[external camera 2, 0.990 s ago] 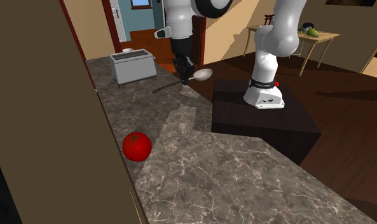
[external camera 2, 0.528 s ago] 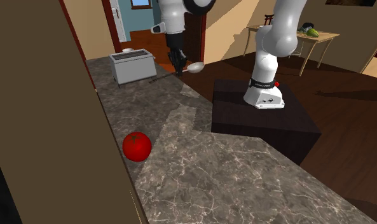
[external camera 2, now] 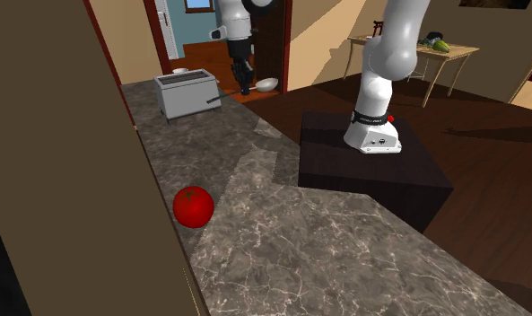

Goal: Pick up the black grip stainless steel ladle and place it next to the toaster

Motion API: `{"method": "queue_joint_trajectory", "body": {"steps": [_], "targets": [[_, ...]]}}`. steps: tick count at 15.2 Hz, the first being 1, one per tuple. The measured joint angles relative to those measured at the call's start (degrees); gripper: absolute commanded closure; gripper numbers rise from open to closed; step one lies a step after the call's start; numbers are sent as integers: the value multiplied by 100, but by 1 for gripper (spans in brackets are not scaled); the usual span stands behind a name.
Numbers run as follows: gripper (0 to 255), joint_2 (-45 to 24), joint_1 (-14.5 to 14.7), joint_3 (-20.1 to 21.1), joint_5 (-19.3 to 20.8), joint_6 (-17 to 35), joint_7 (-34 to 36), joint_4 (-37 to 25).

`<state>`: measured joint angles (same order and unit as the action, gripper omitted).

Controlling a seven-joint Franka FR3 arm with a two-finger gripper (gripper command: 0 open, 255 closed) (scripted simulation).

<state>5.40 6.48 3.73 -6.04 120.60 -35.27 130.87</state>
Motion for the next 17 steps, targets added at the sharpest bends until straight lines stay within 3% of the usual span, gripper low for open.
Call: {"method": "queue_joint_trajectory", "body": {"steps": [7,17], "targets": [[255,-552,-463,-499,149,-204,-864,-687],[255,-1716,-1108,-1027,150,-618,-2005,-2188]]}}
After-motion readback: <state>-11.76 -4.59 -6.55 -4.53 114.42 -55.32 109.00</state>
